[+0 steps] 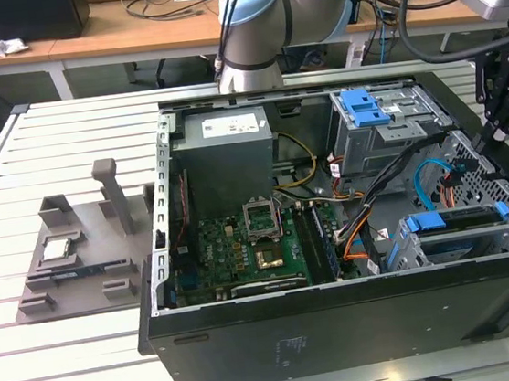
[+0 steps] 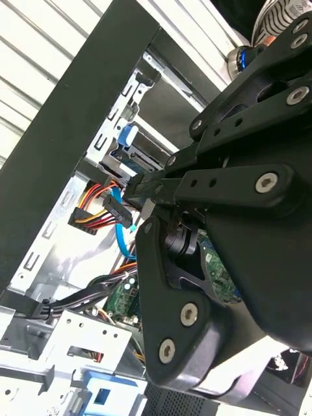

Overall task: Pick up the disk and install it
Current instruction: 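Insert the first disk wire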

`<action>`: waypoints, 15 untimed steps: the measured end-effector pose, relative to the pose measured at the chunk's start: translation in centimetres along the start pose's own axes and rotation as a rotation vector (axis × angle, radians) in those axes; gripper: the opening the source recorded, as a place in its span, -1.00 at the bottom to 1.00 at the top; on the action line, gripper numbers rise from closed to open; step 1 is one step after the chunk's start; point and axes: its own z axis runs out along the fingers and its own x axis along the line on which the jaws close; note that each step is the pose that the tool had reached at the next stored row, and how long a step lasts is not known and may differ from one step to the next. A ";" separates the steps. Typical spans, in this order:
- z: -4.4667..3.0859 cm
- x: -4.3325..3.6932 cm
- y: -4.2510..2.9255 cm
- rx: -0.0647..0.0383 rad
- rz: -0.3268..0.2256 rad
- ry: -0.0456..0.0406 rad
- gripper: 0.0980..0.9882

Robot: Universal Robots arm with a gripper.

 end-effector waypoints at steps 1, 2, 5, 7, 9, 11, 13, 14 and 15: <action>0.00 0.00 0.00 0.000 0.000 0.0002 -0.98; 0.00 -0.01 -0.01 0.000 0.000 0.0002 -0.98; 0.00 -0.01 -0.01 0.000 0.000 0.0006 -0.98; 0.00 -0.01 -0.01 0.000 0.000 0.0008 -0.84; 0.00 -0.01 -0.01 0.000 0.000 0.0010 -0.56; 0.00 -0.01 -0.01 0.000 0.000 0.0011 -0.41; 0.00 -0.01 -0.01 0.000 0.000 0.0014 -0.41; 0.00 -0.01 0.00 0.000 0.000 0.0016 -0.41; 0.00 -0.01 -0.01 0.000 0.000 0.0016 -0.41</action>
